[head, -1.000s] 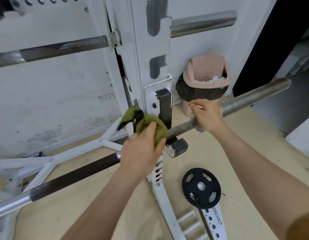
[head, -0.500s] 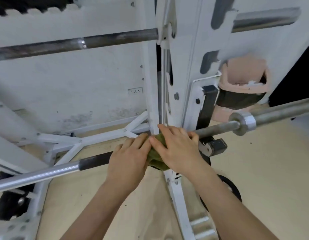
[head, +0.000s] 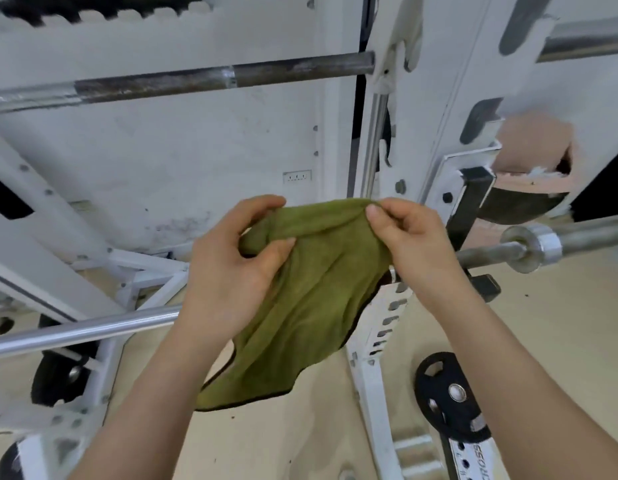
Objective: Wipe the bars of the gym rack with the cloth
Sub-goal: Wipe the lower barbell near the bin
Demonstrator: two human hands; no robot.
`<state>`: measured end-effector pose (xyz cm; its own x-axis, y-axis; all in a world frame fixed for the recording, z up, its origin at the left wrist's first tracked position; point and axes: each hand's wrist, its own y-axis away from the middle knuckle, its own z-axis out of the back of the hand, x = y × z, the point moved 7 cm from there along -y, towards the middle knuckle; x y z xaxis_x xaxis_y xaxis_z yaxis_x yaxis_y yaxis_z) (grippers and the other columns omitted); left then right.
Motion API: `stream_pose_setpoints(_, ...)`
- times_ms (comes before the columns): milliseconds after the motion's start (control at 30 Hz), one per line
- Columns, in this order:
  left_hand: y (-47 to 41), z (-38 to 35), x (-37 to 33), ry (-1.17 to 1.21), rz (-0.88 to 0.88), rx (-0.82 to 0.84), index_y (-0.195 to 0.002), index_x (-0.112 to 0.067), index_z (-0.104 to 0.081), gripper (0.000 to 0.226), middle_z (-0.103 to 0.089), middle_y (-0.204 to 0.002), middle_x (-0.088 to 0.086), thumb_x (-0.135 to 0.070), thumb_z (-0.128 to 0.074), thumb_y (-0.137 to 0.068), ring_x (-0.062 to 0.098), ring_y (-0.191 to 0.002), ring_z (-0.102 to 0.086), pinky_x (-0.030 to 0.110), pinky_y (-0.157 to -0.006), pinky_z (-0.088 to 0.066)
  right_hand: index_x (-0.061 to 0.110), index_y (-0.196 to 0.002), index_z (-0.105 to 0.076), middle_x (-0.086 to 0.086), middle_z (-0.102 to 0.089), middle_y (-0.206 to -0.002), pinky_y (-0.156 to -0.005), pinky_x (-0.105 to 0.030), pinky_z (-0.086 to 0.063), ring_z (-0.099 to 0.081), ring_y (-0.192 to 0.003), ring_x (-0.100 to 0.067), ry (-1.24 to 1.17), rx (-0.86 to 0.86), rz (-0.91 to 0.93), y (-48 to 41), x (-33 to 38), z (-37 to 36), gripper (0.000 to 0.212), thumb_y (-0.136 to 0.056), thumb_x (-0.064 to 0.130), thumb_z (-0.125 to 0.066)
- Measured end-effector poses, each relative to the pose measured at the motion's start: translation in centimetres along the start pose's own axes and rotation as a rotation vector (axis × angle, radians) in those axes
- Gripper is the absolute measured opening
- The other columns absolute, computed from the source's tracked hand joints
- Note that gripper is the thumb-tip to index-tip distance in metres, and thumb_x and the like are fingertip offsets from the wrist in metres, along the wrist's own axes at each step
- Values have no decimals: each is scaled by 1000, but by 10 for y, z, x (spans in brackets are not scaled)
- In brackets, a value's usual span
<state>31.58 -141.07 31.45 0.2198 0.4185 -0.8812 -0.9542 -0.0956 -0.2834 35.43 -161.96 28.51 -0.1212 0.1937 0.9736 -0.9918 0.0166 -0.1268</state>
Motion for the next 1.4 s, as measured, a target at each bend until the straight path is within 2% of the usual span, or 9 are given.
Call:
stream_pose_setpoints(100, -12, -1, -5, 230, 80, 97, -104, -30, -67, 24, -71, -84, -10, -32, -70, -81, 11, -70, -67, 27, -60, -57, 22, -80, -67, 9, -63, -69, -63, -23, -49, -60, -69, -6, -66, -162, 31, -5, 24, 16, 20, -97, 25, -55)
stream_pose_setpoints(200, -16, 5, 50, -514, 55, 157, -104, -30, -66, 28, -67, -90, -12, -52, -53, -90, 14, -85, -63, 35, -71, -53, 26, -120, -51, -1, -55, -112, -88, -38, -42, -52, -107, -19, 813, -168, 102, -11, 8, 9, 26, -96, 35, -46)
stream_pose_setpoints(267, -6, 15, 93, -1044, 0, 152, -95, -22, -66, 36, -61, -78, -3, -44, -38, -98, 23, -72, -58, 34, -58, -47, 31, -138, -35, -4, -45, -135, -106, -51, -29, -42, -126, -23, 979, -22, 72, 2, -21, -18, 46, -95, 49, -37)
stream_pose_setpoints(400, 12, 8, 118, -1360, -347, 228, -70, -5, -63, 9, -32, -42, 2, -9, -61, -79, 16, -39, -19, 19, -46, -19, 26, -133, -43, 0, -60, -115, -101, -49, -32, -54, -108, -24, 1329, 307, 236, 24, -56, -77, 80, -77, 83, -33)
stream_pose_setpoints(467, 3, 6, 120, -1373, -301, 347, -73, -6, -64, 9, -41, -41, 4, -6, -72, -68, 18, -35, -26, 15, -47, -14, 25, -133, -39, 1, -61, -113, -94, -42, -38, -56, -105, -23, 1410, 400, 290, 13, -58, -85, 80, -76, 80, -44)
stream_pose_setpoints(700, -10, 3, 163, -520, 825, 830, -64, -11, -45, 20, -44, -41, 0, -5, -38, -83, 15, -40, -33, 21, -44, -23, 16, -113, -46, -3, -64, -99, -69, -35, -37, -61, -90, -25, 1295, 498, 534, 23, -39, -200, 42, -82, 38, -64)
stream_pose_setpoints(933, -21, 9, 153, -1064, 208, 658, -78, -11, -57, 34, -56, -60, 2, -23, -28, -94, 19, -52, -51, 32, -52, -36, 25, -111, -50, 4, -60, -86, -66, -32, -44, -59, -75, -20, 1290, 388, 373, 6, -63, -75, 41, -78, 46, -64)
stream_pose_setpoints(1067, -21, 7, 153, -1025, 268, 609, -60, -13, -58, 53, -56, -55, 3, -34, -23, -96, 22, -54, -55, 32, -60, -42, 24, -93, -52, 4, -61, -82, -67, -33, -46, -60, -74, -20, 1427, 191, 255, -6, -77, 10, 25, -77, 39, -65)
stream_pose_setpoints(1400, -14, 16, 150, -1129, 210, 468, -82, -19, -31, 19, -48, -71, 3, -25, -26, -100, 28, -73, -55, 40, -69, -49, 18, -114, -50, 0, -58, -90, -69, -34, -49, -60, -81, -23, 1256, 503, 479, 21, -44, -133, 42, -80, 40, -62)
